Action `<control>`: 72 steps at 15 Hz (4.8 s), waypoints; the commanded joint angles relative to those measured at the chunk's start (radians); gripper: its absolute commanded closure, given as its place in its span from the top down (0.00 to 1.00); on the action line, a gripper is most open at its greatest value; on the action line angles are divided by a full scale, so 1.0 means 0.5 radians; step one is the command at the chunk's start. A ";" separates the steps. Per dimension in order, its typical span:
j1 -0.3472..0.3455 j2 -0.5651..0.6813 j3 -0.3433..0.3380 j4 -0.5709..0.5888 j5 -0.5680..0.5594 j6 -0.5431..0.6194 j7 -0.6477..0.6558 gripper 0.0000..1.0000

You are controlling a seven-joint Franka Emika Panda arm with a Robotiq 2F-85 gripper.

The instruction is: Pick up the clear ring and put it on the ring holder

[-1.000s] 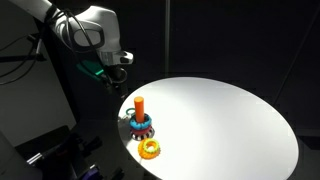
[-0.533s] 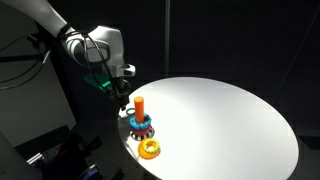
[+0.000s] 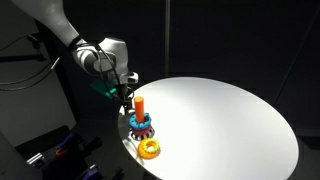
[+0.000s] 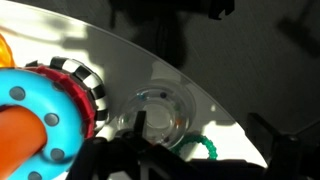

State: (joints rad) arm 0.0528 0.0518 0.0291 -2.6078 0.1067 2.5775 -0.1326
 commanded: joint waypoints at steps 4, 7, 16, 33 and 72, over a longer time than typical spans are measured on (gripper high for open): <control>-0.021 0.180 0.062 0.118 0.059 0.070 -0.066 1.00; -0.033 0.228 0.080 0.140 0.067 0.095 -0.090 1.00; -0.061 0.301 0.099 0.173 0.068 0.109 -0.119 1.00; -0.092 0.295 0.097 0.187 0.046 0.078 -0.096 0.08; -0.189 -0.611 -0.078 0.447 -0.321 -1.000 0.353 0.08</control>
State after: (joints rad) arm -0.0223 -0.2371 0.0071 -2.4044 -0.0315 2.1244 0.0197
